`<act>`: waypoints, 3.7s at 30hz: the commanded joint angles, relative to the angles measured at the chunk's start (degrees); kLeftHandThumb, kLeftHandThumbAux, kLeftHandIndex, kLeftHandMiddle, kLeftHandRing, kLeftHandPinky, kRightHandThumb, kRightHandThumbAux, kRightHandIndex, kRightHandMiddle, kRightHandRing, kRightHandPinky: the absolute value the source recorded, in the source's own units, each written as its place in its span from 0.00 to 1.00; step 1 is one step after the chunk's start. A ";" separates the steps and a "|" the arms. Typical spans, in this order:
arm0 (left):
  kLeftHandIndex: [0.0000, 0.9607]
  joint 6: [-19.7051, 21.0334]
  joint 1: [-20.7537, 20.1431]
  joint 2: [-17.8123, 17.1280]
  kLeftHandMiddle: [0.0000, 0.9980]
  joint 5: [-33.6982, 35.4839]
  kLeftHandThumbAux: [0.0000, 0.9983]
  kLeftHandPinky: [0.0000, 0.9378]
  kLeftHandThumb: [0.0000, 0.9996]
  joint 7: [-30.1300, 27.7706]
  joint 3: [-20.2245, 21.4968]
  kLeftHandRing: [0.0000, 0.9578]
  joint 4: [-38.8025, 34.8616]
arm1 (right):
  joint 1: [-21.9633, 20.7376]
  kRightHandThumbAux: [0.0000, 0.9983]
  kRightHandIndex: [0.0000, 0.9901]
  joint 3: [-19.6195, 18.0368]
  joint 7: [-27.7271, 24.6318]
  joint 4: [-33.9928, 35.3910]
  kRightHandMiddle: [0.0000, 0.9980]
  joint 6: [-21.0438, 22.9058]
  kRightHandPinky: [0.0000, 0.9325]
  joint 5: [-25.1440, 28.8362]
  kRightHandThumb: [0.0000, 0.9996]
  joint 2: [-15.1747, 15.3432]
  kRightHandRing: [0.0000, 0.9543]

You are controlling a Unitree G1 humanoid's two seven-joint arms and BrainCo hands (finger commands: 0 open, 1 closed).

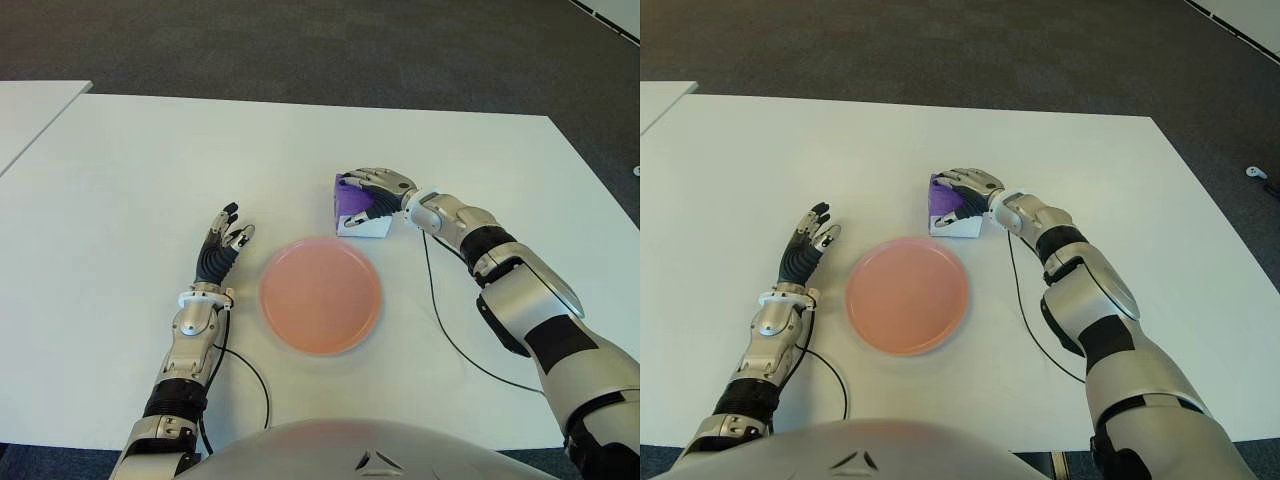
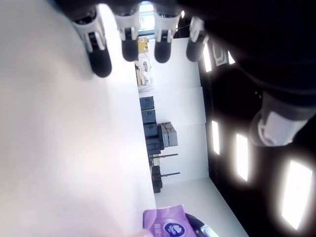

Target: Put the tissue paper into the plate.

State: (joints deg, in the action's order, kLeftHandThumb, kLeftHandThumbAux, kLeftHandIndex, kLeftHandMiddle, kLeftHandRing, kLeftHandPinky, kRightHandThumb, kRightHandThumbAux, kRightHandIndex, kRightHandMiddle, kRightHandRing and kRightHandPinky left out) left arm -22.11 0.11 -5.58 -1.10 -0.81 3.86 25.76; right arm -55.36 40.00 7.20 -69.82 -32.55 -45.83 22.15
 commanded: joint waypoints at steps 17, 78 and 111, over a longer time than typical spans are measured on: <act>0.00 3.39 5.44 1.15 0.00 -0.12 0.49 0.00 0.14 0.40 -0.38 0.00 2.09 | 11.22 0.42 0.00 6.40 -1.08 -4.17 0.00 -0.44 0.00 -3.34 0.40 -2.28 0.00; 0.00 5.11 8.84 2.11 0.00 1.16 0.57 0.00 0.17 0.47 0.45 0.00 -3.27 | 13.99 0.47 0.00 16.18 17.31 -6.43 0.00 9.47 0.00 -10.84 0.35 -1.67 0.00; 0.00 6.59 10.50 2.04 0.00 1.28 0.61 0.00 0.16 0.55 0.66 0.00 -5.87 | 13.02 0.47 0.00 24.03 21.67 -6.74 0.00 14.30 0.00 -13.41 0.36 -0.51 0.00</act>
State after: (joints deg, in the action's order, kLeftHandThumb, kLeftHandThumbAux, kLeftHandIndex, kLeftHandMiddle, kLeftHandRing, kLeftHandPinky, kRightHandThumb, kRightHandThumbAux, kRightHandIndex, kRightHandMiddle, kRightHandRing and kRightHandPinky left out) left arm -19.59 7.61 -3.93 -0.01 -0.34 4.42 17.38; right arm -50.64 58.57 33.82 -72.06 -20.89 -51.69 20.63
